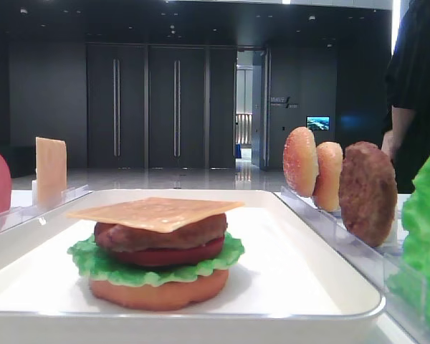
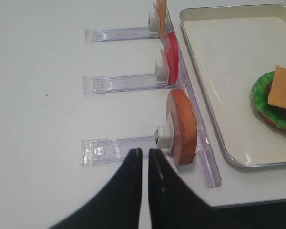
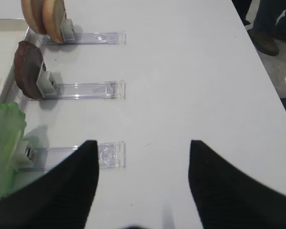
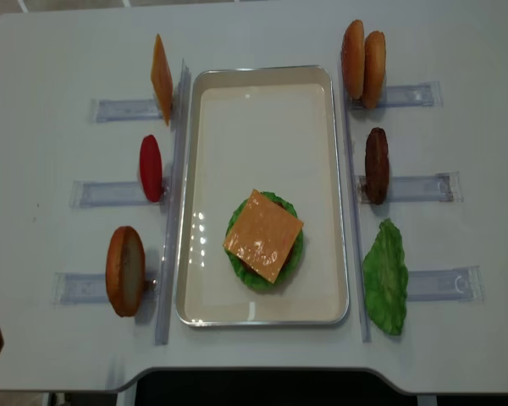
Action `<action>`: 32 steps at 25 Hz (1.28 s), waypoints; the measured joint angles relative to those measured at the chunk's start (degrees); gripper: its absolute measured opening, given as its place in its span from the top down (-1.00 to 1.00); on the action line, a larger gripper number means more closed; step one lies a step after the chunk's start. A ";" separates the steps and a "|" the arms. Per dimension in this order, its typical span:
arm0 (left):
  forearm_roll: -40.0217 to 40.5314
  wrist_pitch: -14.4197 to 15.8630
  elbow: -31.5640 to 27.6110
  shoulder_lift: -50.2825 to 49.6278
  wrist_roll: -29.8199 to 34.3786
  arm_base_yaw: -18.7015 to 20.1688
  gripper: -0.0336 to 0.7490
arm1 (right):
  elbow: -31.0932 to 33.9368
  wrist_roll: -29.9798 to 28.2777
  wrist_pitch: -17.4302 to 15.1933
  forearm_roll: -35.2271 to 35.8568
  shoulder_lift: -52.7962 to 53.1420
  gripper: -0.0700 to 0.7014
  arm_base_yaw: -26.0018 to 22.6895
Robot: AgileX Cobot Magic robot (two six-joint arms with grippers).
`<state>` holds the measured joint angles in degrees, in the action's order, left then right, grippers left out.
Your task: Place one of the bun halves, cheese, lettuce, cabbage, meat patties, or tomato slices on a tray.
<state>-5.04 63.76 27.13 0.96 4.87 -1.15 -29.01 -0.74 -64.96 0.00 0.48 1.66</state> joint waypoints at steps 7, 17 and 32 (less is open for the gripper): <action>0.00 0.00 0.00 0.00 0.00 0.00 0.91 | 0.00 0.00 0.00 0.00 0.00 -0.22 0.00; 0.00 0.00 0.00 0.00 0.00 0.00 0.92 | 0.00 0.00 0.00 0.00 0.00 -0.22 0.00; 0.00 0.00 0.00 0.00 -0.25 0.00 0.92 | 0.00 0.00 0.00 0.00 0.00 -0.22 0.00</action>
<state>-5.04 63.76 27.13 0.96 4.62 -1.15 -29.01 -0.74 -64.96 0.00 0.48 1.66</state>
